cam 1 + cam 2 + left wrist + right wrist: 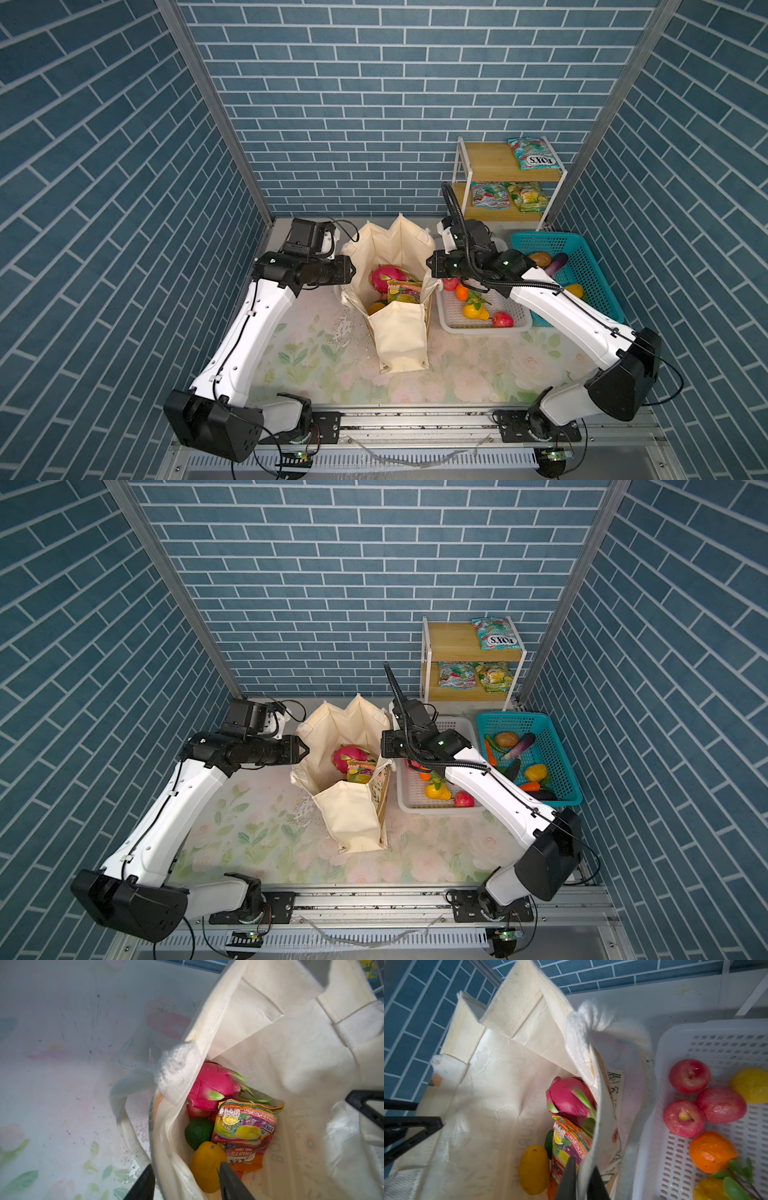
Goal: Place the food into the grocery bag and tie it
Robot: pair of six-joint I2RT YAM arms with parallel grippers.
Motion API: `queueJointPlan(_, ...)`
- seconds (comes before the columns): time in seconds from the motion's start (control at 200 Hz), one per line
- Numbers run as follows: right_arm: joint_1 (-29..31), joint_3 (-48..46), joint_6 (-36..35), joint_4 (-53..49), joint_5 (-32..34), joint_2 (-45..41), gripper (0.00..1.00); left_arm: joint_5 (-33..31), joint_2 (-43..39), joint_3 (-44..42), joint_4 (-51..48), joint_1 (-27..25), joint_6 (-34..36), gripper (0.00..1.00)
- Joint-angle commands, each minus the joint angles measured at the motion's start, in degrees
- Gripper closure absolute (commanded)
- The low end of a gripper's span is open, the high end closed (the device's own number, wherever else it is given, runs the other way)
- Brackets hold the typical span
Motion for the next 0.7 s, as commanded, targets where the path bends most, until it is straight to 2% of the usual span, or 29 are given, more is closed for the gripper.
queueJointPlan(0.0,-0.81,-0.70,-0.59,-0.37,1.71,-2.52,0.99,-4.41,-4.29,2.06,-2.93,0.23,0.40,0.41)
queueJointPlan(0.075,-1.16,-1.40,-0.63,-0.11,1.97,-3.40,1.00,-5.12,-7.93,0.71,-3.26,2.55,-1.04,0.40)
queueJointPlan(0.16,-1.41,-1.99,-0.59,0.13,1.94,-4.16,0.99,-2.05,-12.57,-2.69,-3.17,8.25,-2.90,0.38)
queueJointPlan(0.27,-1.50,-2.52,-0.50,0.32,0.94,-4.66,0.93,6.79,-16.72,-9.78,-2.94,17.68,-4.33,0.37)
queueJointPlan(0.325,-1.54,-2.59,-0.50,0.51,0.26,-4.75,0.90,11.79,-17.93,-14.78,-0.96,20.52,-5.27,0.37)
queueJointPlan(0.49,-1.49,-2.49,-0.50,0.57,-1.02,-4.90,0.77,24.15,-20.20,-30.21,12.24,21.31,-12.02,0.37)
queueJointPlan(0.695,-1.50,-2.65,-0.59,0.26,-1.54,-5.67,0.62,27.12,-18.61,-37.88,23.05,21.31,-17.24,0.37)
